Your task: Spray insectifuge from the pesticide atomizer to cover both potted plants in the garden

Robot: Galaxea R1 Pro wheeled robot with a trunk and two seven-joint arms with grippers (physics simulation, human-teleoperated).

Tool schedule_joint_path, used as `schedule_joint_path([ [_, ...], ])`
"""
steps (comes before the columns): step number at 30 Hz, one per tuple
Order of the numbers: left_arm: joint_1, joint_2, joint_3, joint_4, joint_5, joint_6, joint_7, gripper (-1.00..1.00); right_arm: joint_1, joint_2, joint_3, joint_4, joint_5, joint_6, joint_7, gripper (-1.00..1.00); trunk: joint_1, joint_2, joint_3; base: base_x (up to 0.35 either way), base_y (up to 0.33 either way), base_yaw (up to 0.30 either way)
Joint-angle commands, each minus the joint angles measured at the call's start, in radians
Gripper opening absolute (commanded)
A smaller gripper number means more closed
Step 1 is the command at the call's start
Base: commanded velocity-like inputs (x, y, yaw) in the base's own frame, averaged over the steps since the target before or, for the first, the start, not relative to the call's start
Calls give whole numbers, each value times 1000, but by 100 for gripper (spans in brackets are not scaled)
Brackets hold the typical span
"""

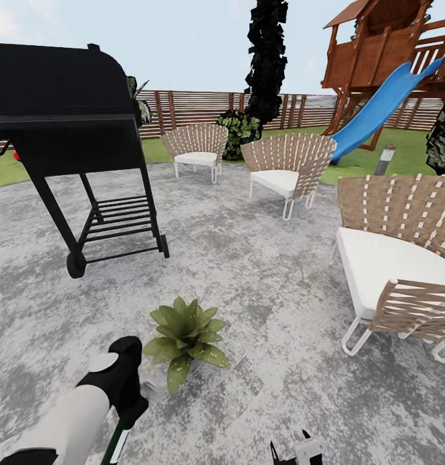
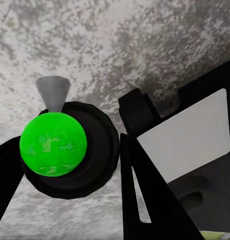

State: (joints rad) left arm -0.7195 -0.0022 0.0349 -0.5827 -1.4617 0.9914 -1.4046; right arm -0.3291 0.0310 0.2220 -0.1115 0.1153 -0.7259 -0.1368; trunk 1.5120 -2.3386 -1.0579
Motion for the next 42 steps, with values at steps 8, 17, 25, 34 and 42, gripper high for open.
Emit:
schedule_joint_path([
  [8, -6, -3, 6, -15, -9, 11, -12, -100, -1, 0, 2, 1, 10, -1, -10, 100, 0, 0, -1, 2, 14, 0],
  [17, -25, -9, 7, -20, -8, 12, -13, -100, -1, 0, 2, 1, 10, -1, -10, 100, 0, 0, -1, 21, 160, 0],
  [25, -102, -20, 8, -20, -8, 13, -16, -100, -1, -1, 2, 0, 9, -1, -11, 100, 0, 0, -1, 0, 4, 0],
  [34, -93, -6, 5, -17, -9, 11, -12, -100, -1, -1, 2, 0, 9, -1, -12, 100, 0, 0, -1, 0, 0, -100],
  [42, -94, -5, 5, -17, -9, 10, -11, -100, -1, -2, 2, -1, 9, -1, -12, 100, 0, 0, -1, -7, 187, -296],
])
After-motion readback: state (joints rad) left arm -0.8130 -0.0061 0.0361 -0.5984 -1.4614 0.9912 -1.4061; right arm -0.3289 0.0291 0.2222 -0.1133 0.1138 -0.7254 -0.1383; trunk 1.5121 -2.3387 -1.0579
